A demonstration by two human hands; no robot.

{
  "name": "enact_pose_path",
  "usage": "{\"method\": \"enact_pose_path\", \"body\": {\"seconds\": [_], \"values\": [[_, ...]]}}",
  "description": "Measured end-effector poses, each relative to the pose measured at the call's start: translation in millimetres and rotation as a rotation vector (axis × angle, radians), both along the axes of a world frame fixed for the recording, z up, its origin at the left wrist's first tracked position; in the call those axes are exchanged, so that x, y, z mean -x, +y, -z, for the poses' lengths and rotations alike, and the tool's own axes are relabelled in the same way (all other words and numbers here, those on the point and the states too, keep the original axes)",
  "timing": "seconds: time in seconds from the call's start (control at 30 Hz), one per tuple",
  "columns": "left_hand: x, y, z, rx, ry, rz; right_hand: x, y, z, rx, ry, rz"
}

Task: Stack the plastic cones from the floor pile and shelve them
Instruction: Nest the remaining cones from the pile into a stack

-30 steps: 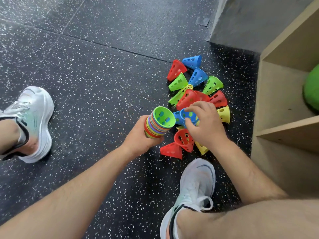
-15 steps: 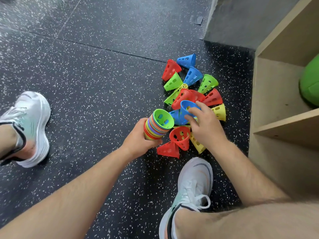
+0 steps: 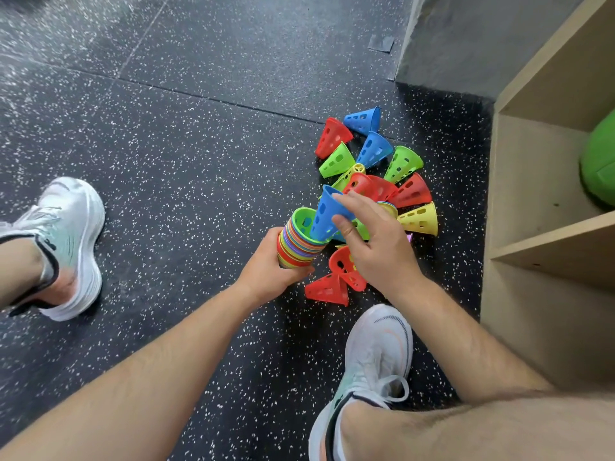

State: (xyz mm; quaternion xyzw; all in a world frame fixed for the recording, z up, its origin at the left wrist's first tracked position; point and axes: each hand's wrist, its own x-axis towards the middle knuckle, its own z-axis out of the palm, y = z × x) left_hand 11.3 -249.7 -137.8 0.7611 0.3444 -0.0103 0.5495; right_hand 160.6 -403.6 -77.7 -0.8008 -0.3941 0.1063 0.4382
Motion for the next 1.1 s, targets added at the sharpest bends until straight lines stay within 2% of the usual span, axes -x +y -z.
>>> {"method": "enact_pose_path", "body": {"seconds": [0.1, 0.23, 0.37, 0.5, 0.6, 0.7, 0.93, 1.1], "values": [[1, -2, 2, -0.008, 0.001, 0.016, 8, 0, 3, 0.046, 0.012, -0.06], [3, -1, 5, 0.0, -0.004, -0.003, 18, -6, 11, 0.219, 0.056, -0.289], [1, 0, 6, -0.014, -0.011, 0.008, 8, -10, 7, 0.201, 0.174, -0.228], [1, 1, 8, -0.027, -0.023, -0.002, -8, -24, 9, 0.208, 0.011, -0.201], [1, 2, 7, -0.024, -0.02, 0.001, -21, -36, 16, 0.348, -0.109, -0.315], [2, 3, 7, -0.023, -0.029, 0.002, -23, -43, 27, 0.48, -0.149, -0.373], [1, 2, 8, -0.052, -0.013, 0.025, -17, -43, 35, 0.473, -0.134, -0.316], [1, 2, 7, -0.046, -0.01, 0.024, -22, -38, 19, 0.402, 0.085, -0.159]]}}
